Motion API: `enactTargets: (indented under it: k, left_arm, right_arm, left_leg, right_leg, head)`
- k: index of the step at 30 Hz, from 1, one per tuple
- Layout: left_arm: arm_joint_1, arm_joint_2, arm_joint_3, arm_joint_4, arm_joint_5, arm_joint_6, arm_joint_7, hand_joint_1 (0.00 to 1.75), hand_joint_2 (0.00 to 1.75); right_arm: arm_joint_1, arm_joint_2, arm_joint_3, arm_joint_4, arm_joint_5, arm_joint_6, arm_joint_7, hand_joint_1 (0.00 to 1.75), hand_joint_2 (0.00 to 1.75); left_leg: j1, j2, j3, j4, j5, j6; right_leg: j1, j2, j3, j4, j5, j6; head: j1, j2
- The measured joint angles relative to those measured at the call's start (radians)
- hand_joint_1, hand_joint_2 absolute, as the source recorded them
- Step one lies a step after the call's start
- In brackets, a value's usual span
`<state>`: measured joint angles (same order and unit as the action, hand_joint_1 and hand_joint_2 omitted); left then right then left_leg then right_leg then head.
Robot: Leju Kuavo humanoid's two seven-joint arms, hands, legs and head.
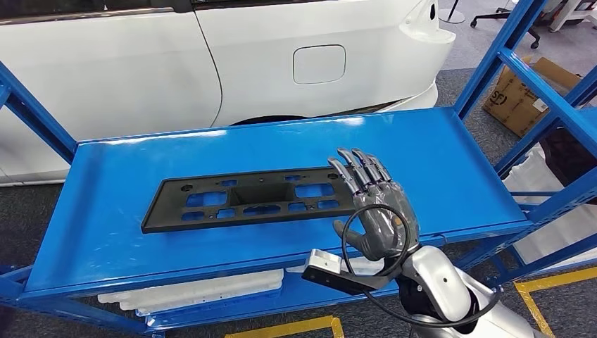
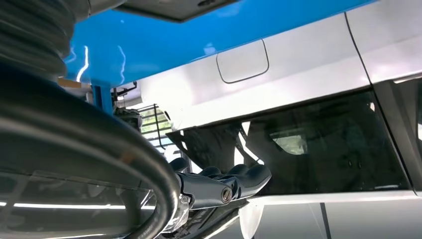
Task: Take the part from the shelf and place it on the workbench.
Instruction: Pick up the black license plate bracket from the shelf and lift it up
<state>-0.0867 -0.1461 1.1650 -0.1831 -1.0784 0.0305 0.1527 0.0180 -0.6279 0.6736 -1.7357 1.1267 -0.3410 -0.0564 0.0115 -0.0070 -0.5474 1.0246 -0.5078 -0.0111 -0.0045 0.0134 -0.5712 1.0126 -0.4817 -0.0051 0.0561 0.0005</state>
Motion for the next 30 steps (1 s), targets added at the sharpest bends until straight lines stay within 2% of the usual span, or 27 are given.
enactTargets:
  k: [11,30]
  left_arm:
    - [0.0,0.0,0.0,0.0,-0.002,0.0,-0.003,0.0,1.75]
    - [-0.001,0.0,0.0,0.0,-0.017,-0.009,-0.02,0.0,1.75]
  right_arm:
    - [0.002,0.019,0.004,0.037,0.01,0.0,0.005,0.0,1.75]
    - [-0.029,0.13,0.026,0.251,0.033,0.007,0.02,0.0,1.75]
  left_leg:
    - [0.0,0.0,0.0,0.0,0.0,0.0]
    - [0.0,0.0,0.0,0.0,0.0,0.0]
  right_leg:
    - [0.0,0.0,0.0,0.0,0.0,0.0]
    - [0.0,0.0,0.0,0.0,0.0,0.0]
  head:
    - [0.0,0.0]
    - [0.0,0.0]
